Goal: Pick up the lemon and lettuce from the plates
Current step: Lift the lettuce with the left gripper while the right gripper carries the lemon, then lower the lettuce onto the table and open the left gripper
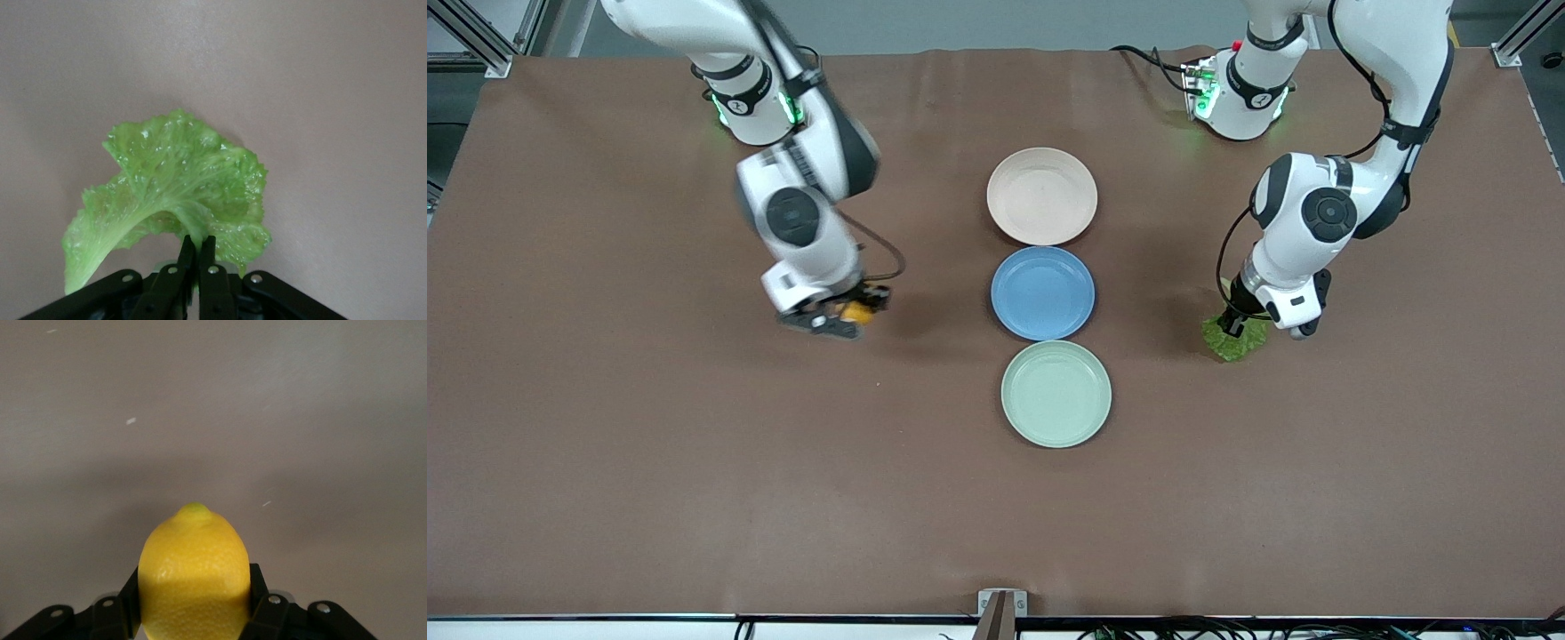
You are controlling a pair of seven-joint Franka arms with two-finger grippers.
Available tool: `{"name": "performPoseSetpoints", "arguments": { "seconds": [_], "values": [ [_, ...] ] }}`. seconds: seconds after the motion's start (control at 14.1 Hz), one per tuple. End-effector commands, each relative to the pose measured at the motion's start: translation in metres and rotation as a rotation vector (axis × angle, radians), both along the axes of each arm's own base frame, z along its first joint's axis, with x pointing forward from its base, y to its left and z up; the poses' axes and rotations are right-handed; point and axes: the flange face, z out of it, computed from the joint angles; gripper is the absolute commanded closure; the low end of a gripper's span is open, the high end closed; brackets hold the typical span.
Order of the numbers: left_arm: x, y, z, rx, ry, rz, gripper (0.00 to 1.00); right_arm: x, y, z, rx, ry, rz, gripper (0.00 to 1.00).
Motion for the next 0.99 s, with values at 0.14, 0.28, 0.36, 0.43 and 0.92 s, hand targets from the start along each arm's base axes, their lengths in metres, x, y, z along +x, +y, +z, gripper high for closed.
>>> {"name": "performPoseSetpoints", "arguments": {
  "seconds": [0.14, 0.28, 0.36, 0.43, 0.92],
  "values": [
    [0.001, 0.008, -0.007, 0.005, -0.014, -0.012, 0.91, 0.001, -0.101, -0.006, 0.046, -0.012, 0.133, 0.99],
    [0.002, 0.011, -0.006, 0.006, -0.016, -0.016, 0.79, 0.011, -0.14, -0.014, 0.056, -0.03, 0.182, 0.99],
    [0.003, 0.01, -0.003, 0.005, -0.022, -0.021, 0.61, 0.016, -0.16, -0.028, 0.061, -0.035, 0.204, 0.98],
    [0.005, 0.01, 0.003, 0.002, -0.036, -0.019, 0.47, 0.018, -0.176, -0.04, 0.064, -0.035, 0.225, 0.98],
    [0.044, 0.0, 0.056, -0.022, -0.16, -0.016, 0.0, 0.013, -0.202, -0.082, 0.08, -0.016, 0.299, 0.97]
  ]
}}
